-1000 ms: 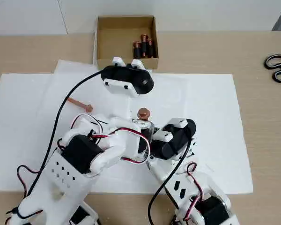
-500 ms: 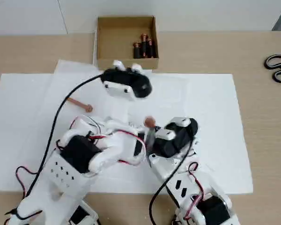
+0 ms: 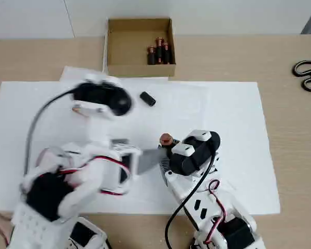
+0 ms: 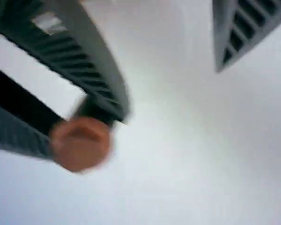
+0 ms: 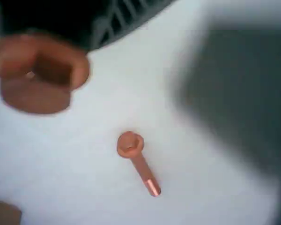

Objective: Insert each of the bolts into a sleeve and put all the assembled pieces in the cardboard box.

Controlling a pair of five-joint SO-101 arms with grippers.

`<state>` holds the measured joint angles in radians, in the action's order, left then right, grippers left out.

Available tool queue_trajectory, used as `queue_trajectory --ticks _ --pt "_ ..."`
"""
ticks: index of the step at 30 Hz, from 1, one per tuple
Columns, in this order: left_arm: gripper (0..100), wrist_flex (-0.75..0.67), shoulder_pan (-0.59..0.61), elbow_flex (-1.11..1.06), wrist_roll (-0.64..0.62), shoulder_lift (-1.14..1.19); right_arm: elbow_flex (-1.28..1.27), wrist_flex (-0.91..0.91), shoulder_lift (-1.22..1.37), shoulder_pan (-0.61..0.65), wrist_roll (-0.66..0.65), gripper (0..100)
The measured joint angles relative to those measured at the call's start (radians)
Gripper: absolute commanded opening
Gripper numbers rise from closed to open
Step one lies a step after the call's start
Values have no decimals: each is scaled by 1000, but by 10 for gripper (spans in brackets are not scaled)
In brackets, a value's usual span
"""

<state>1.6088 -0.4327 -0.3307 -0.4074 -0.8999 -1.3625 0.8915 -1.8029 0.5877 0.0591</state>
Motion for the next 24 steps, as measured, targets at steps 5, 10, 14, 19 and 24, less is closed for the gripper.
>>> queue_trajectory --ticks 5,10,14,19,24 --pt "295 57 183 0 112 -40 3 0 77 0 0 3" --pt "295 117 342 0 288 -46 129 3 328 -80 0 3" --pt "295 126 448 -5 410 -48 354 3 611 -152 0 3" --pt "295 126 508 -17 460 -48 678 3 985 -193 0 3" --pt "295 126 563 -29 463 -51 1025 -63 1363 -196 0 3"
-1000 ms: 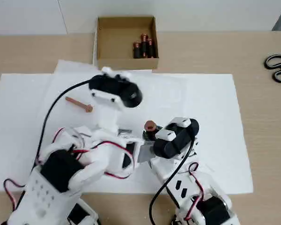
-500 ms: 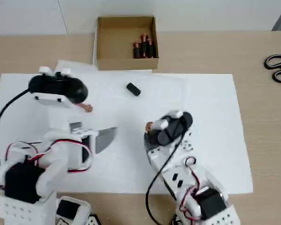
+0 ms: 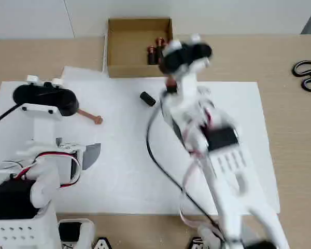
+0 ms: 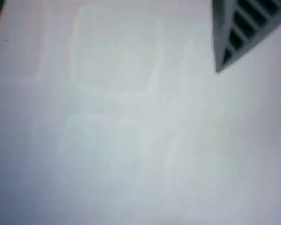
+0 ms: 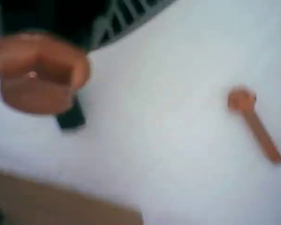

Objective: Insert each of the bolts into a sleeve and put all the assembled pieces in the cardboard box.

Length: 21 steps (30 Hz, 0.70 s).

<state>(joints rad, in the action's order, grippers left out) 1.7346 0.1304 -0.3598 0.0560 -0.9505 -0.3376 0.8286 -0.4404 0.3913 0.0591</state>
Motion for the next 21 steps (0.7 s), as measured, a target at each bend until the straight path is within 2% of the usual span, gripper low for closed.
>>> queue_trajectory --ticks 5,12,21 --pt "295 0 54 -3 0 0 321 -129 371 -6 0 3" --pt "295 0 61 -3 0 0 700 -382 836 -31 -5 3" --pt "295 0 61 -32 0 0 1025 -614 1261 -31 -5 3"
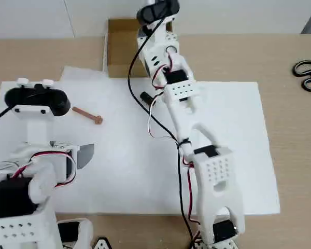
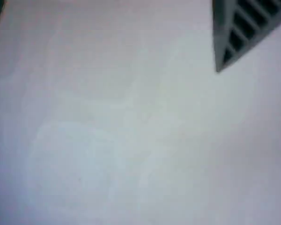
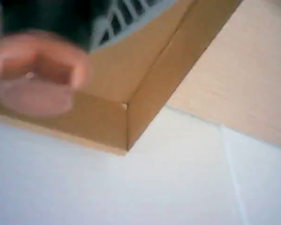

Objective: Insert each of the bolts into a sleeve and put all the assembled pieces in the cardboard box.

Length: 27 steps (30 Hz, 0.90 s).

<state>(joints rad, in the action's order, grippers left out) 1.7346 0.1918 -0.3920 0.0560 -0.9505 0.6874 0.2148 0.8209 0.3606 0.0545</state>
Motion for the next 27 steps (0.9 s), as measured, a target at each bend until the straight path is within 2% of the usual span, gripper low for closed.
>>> queue_trajectory --ticks 10,14,17,27 --pt "295 0 0 0 0 0 250 -37 278 8 0 6" --pt "295 0 0 0 0 0 318 -37 356 21 0 85" --pt "295 0 0 0 0 0 341 -37 385 34 0 141" --pt "295 0 0 0 0 0 368 -43 391 34 0 145"
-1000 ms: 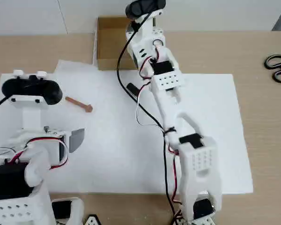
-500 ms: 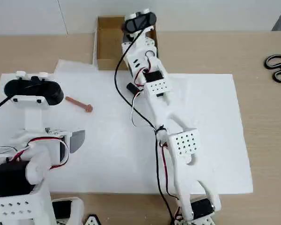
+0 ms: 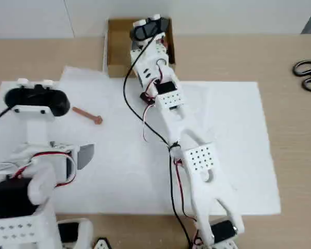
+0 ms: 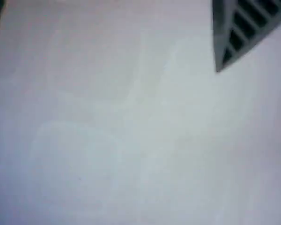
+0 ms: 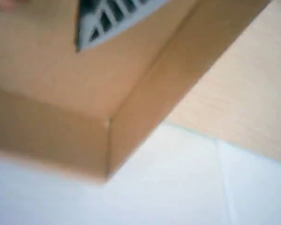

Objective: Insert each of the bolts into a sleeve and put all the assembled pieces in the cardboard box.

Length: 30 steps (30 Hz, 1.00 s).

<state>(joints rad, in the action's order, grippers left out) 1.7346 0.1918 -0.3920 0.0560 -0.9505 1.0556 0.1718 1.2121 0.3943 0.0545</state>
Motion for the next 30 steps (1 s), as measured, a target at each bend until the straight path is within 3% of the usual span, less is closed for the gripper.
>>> queue_trajectory --ticks 5,12,18,30 --pt "295 0 0 0 0 0 140 141 2 0 0 145" --pt "295 0 0 0 0 0 535 700 -2 0 0 144" --pt "295 0 0 0 -11 0 577 1085 0 0 0 144" --pt "295 0 0 0 -20 0 578 1353 -2 -2 0 146"
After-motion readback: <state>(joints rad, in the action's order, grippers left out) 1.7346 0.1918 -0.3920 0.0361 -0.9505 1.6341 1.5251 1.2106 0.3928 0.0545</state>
